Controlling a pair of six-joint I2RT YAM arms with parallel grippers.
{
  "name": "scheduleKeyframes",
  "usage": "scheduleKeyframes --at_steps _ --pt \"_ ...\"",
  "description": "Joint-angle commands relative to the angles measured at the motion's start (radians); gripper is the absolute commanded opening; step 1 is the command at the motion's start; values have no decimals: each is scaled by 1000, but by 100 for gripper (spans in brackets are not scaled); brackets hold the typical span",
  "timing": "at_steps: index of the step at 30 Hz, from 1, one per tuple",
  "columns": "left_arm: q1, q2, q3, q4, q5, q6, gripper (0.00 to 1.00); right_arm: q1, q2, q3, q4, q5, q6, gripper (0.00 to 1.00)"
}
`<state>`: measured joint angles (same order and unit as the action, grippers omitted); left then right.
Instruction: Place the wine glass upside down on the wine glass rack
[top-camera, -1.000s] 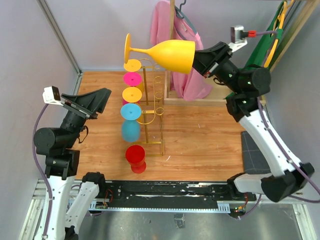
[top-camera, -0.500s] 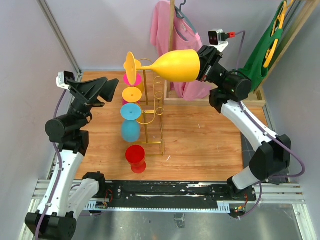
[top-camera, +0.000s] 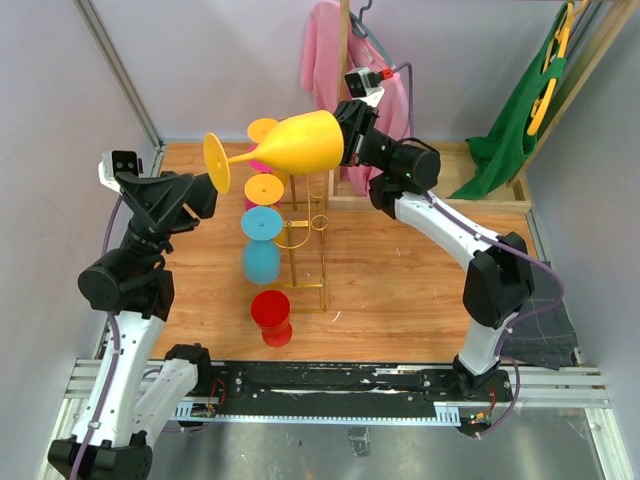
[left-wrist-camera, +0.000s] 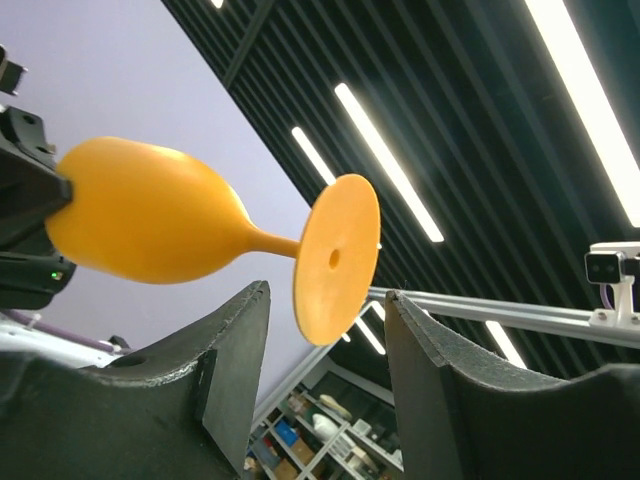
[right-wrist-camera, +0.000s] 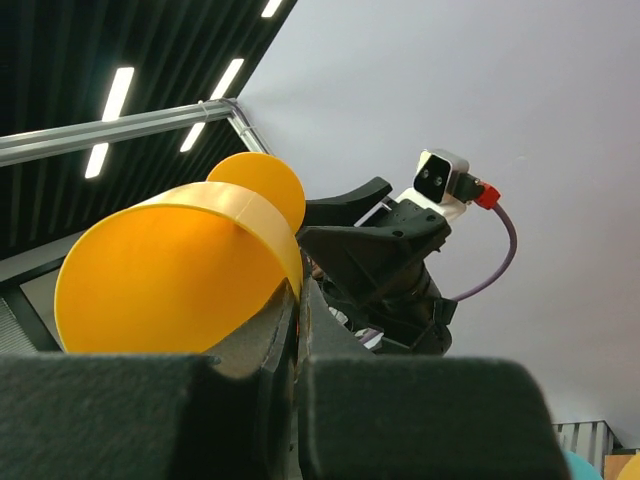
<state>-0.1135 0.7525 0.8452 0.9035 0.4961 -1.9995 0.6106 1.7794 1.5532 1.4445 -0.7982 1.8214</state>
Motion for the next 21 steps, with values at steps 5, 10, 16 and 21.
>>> scheduleKeyframes --at_steps 5,10,16,21 --pt "-5 -35 -4 44 -5 -37 50 44 51 80 82 18 26 1" --pt "-5 -33 -7 44 -8 -41 48 63 69 92 84 18 27 1" --pt "-5 -32 -6 45 -16 -39 29 69 65 65 88 19 26 1" --pt "-6 -22 11 44 -5 -36 10 70 66 54 87 20 27 1"
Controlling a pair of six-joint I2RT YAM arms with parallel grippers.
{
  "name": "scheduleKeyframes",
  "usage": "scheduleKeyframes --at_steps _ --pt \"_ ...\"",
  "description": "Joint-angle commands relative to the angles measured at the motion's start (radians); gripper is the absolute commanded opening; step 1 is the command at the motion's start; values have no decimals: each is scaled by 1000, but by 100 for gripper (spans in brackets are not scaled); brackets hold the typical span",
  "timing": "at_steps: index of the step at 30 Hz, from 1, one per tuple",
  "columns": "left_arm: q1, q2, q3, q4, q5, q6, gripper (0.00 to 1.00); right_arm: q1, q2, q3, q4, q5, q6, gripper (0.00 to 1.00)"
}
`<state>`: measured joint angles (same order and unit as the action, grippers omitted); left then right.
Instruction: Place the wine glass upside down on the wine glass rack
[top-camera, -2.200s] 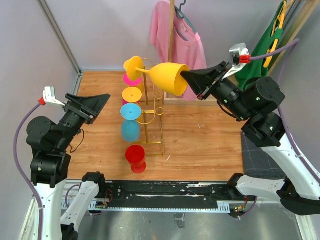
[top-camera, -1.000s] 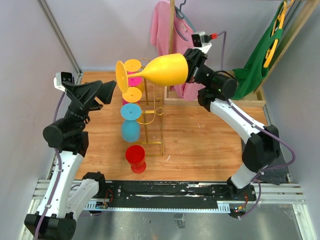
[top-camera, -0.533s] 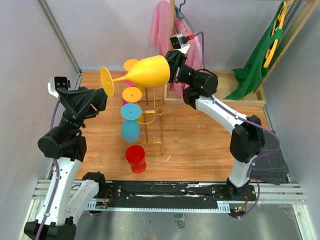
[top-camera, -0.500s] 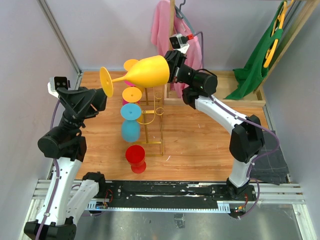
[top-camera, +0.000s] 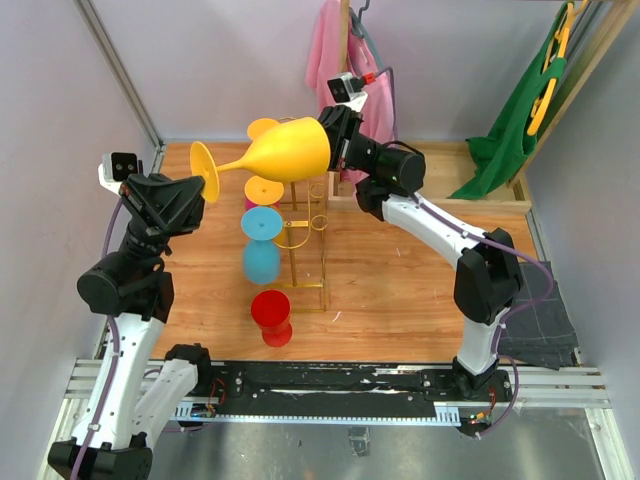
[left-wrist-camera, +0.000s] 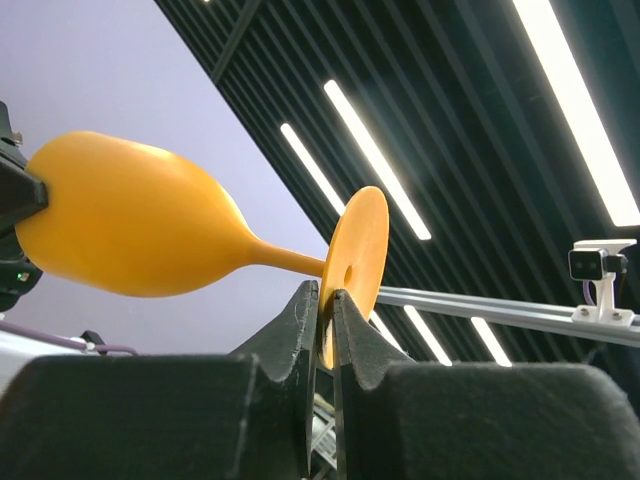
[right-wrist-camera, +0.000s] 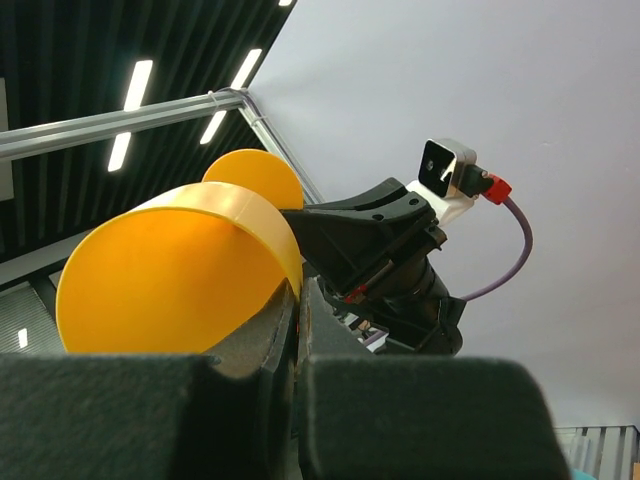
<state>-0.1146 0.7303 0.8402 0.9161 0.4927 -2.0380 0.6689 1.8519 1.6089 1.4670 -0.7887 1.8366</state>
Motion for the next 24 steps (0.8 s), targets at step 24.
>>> scheduleKeyframes --at_steps 24 --pt "-5 14 271 -131 15 13 0 -16 -199 -153 -105 -116 -210 41"
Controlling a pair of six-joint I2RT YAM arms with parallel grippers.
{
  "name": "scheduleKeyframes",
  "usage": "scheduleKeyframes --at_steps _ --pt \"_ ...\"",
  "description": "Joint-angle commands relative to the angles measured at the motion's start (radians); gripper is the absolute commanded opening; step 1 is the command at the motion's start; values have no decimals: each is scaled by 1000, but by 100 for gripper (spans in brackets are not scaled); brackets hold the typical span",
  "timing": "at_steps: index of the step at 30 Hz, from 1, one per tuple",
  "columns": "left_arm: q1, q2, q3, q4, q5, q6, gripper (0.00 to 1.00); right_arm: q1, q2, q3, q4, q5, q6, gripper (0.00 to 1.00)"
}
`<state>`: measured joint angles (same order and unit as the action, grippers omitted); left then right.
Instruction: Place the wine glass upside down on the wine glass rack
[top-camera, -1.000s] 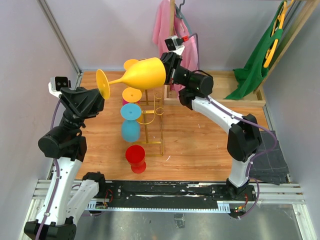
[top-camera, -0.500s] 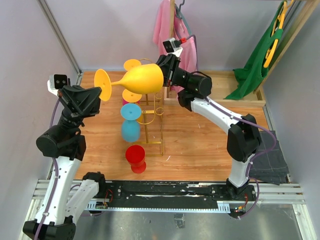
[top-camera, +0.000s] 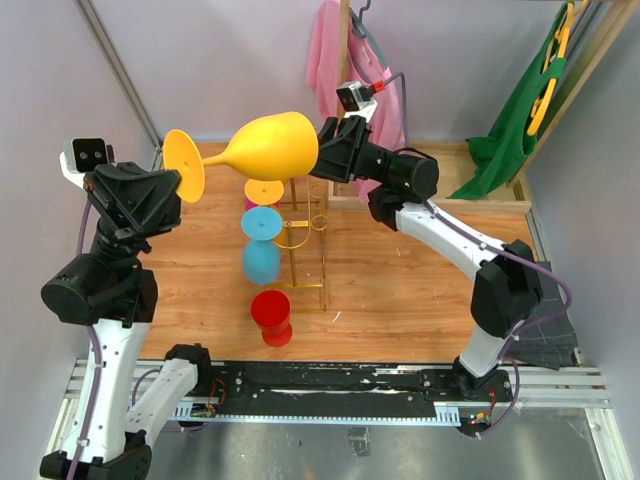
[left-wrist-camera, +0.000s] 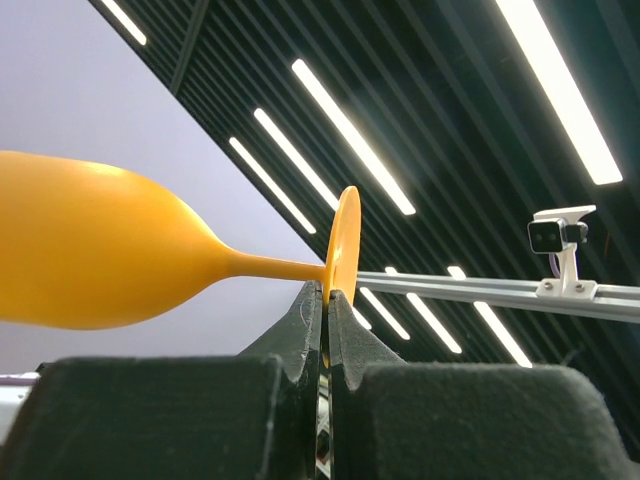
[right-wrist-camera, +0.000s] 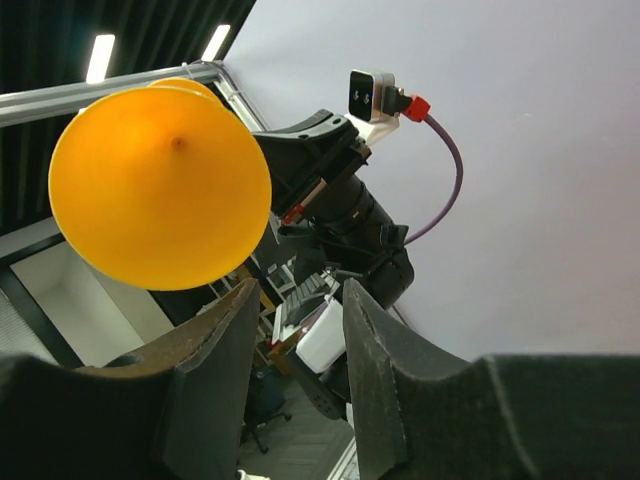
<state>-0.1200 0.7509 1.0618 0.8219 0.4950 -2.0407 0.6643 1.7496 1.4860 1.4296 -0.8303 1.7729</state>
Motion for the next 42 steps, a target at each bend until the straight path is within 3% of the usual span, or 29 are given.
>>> scheduleKeyframes --at_steps 1,6,12,15,30,42 --pt "0 -8 59 -43 13 13 0 -13 -120 -42 -106 -88 -186 41" --pt "0 -14 81 -69 14 11 0 -48 -282 -120 -395 -118 -449 44" --pt "0 -15 120 -152 34 45 0 -87 -518 -100 -1062 -45 -941 46" --pt "0 -9 145 -240 68 78 0 -92 -613 -67 -1265 26 -1099 46" --pt "0 10 70 -460 205 208 0 -98 -864 -133 -1569 286 -1306 46" --pt "-15 196 260 -542 217 328 0 -98 -947 -162 -1642 364 -1370 47"
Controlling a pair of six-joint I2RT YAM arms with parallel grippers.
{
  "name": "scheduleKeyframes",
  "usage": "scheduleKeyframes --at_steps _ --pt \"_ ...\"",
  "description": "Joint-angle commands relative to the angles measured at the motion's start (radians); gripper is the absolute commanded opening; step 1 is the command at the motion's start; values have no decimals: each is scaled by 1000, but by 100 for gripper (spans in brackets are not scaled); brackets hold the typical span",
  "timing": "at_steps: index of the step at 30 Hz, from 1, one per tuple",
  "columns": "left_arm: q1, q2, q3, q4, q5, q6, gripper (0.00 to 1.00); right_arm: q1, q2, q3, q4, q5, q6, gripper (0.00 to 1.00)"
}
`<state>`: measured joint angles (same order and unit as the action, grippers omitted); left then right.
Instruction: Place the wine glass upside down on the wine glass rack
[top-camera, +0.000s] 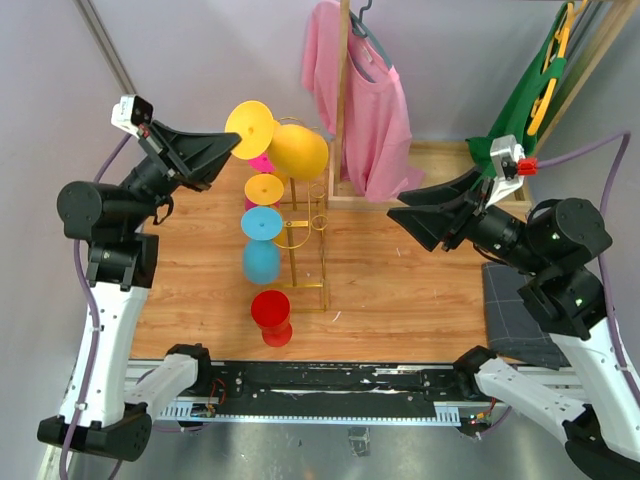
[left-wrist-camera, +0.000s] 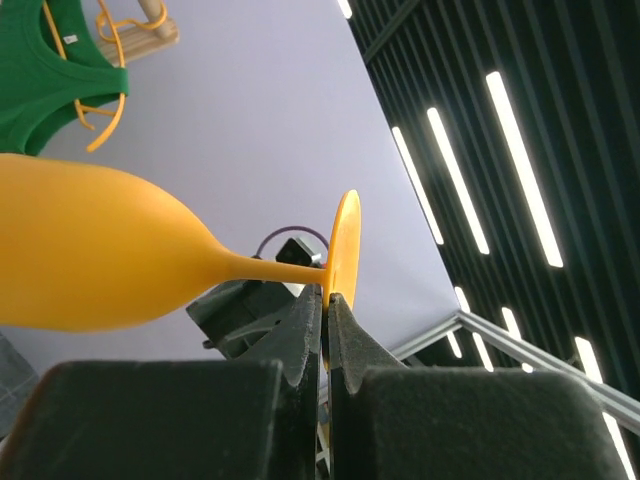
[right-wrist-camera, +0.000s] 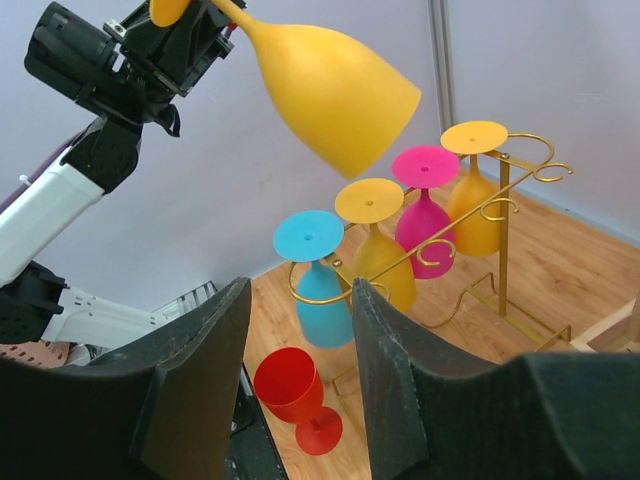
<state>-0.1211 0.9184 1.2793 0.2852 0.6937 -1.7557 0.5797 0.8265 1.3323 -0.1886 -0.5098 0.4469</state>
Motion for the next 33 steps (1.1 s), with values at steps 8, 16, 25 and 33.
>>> scheduleKeyframes --at_steps 8,16,25,33 --pt "-77 159 131 -5 -13 80 0 -13 -46 -33 -26 65 -44 47" --pt "-272 304 194 -5 -93 143 0 -13 -72 -29 -55 129 -73 47" --pt "-428 322 183 -141 -179 256 0 -12 -133 22 -142 265 -145 49" --pt "-484 233 152 -352 -271 360 0 -12 -118 18 -148 270 -129 48"
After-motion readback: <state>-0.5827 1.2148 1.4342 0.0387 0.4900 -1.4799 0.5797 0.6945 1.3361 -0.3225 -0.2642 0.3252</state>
